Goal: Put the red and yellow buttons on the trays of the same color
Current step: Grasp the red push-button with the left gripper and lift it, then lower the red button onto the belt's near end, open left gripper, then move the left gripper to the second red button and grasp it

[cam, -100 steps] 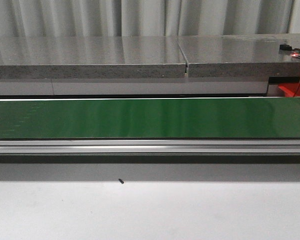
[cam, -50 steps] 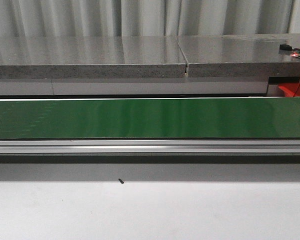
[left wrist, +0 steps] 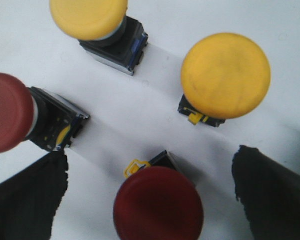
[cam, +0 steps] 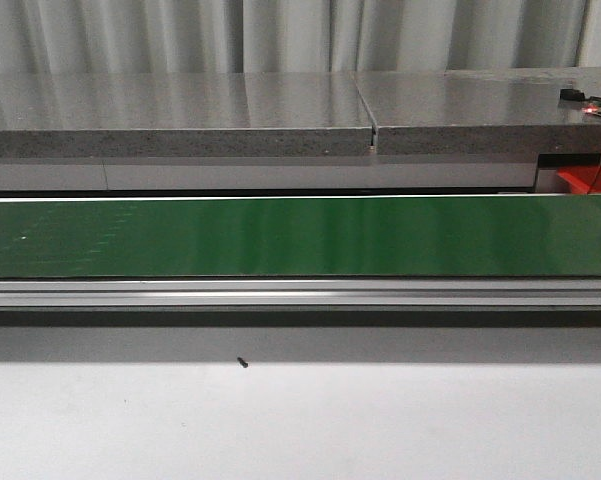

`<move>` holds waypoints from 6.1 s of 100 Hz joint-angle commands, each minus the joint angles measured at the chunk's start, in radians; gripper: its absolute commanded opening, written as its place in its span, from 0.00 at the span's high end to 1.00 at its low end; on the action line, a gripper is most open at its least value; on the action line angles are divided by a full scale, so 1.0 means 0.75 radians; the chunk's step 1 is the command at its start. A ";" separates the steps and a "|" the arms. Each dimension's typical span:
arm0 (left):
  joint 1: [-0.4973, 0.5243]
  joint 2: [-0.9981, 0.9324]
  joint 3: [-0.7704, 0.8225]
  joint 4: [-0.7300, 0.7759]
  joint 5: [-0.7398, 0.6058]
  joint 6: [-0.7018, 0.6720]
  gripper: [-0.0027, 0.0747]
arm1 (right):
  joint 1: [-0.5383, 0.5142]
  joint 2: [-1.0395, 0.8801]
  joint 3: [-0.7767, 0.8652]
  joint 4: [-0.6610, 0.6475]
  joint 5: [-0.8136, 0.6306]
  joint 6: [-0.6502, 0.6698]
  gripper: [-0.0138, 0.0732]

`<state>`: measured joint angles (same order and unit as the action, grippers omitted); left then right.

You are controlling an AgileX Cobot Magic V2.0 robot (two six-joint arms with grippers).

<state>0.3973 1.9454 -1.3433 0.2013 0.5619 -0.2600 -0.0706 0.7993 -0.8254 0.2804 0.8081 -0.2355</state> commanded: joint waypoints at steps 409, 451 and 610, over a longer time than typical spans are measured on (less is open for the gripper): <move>0.296 -0.369 -0.008 -0.105 0.028 0.173 0.07 | 0.003 -0.011 -0.035 0.025 -0.076 -0.012 0.92; 0.291 -0.057 -0.178 -0.102 0.037 0.175 0.07 | 0.003 -0.011 -0.035 0.025 -0.076 -0.012 0.92; 0.208 0.023 -0.353 -0.108 0.087 0.203 0.81 | 0.003 -0.011 -0.035 0.025 -0.076 -0.012 0.92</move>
<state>0.5569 2.0817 -1.5764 0.1199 0.6471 -0.1038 -0.0706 0.7993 -0.8254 0.2804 0.8081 -0.2377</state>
